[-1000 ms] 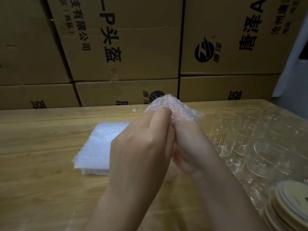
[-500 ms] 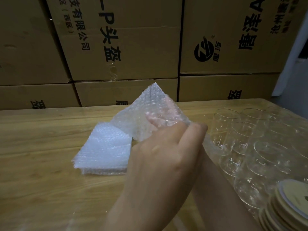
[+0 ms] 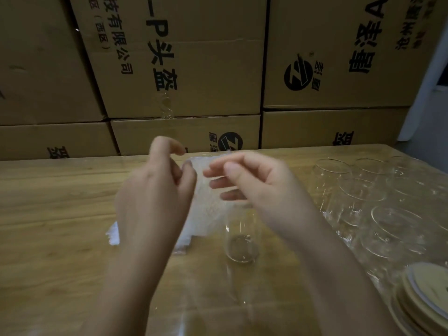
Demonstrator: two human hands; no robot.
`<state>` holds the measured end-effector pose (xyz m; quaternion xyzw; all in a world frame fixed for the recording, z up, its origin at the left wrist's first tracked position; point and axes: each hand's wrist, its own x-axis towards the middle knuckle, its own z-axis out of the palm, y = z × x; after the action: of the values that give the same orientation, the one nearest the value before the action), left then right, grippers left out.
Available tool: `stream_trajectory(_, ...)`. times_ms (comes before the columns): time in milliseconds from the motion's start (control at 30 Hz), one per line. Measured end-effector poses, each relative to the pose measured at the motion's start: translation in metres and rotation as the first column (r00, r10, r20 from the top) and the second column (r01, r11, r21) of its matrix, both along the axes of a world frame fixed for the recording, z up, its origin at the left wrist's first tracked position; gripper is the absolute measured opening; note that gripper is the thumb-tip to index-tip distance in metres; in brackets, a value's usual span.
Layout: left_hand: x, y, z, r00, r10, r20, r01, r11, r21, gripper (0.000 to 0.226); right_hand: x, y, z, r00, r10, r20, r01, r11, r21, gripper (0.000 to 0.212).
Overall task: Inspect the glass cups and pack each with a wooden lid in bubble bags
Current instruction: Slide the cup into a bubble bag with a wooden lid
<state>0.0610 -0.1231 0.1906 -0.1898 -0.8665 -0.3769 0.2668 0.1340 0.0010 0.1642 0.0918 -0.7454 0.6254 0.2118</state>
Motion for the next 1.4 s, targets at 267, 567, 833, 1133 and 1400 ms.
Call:
stream_trajectory(267,0.002,-0.033,-0.026,0.995,-0.086,-0.053,0.099,0.924,0.368,0.019,-0.017,0.031,-0.026,0.88,-0.436,0.187,0.162,0.647,0.745,0.015)
stream_trajectory(567,-0.003,-0.031,-0.028,0.932,-0.348,0.101,0.244,0.808,0.536,0.009,-0.032,0.039,-0.044,0.913,-0.327,0.245,0.064,0.707,0.704,0.047)
stream_trajectory(833,-0.016,-0.025,-0.042,0.973,-0.222,0.059,0.169,0.867,0.469,0.015,-0.027,0.047,-0.033,0.896,-0.443,0.013,0.308,0.643,0.701,0.044)
stream_trajectory(1133,-0.025,-0.012,-0.057,0.974,-0.192,0.118,0.123,0.892,0.435,0.014,0.008,0.03,0.009,0.761,-0.491,-0.424,0.321,0.853,-0.411,0.038)
stream_trajectory(1400,-0.031,-0.017,-0.056,0.975,-0.18,0.129,0.122,0.922,0.366,0.004,0.017,0.034,0.015,0.942,-0.26,-0.213,0.237,0.963,-0.126,0.041)
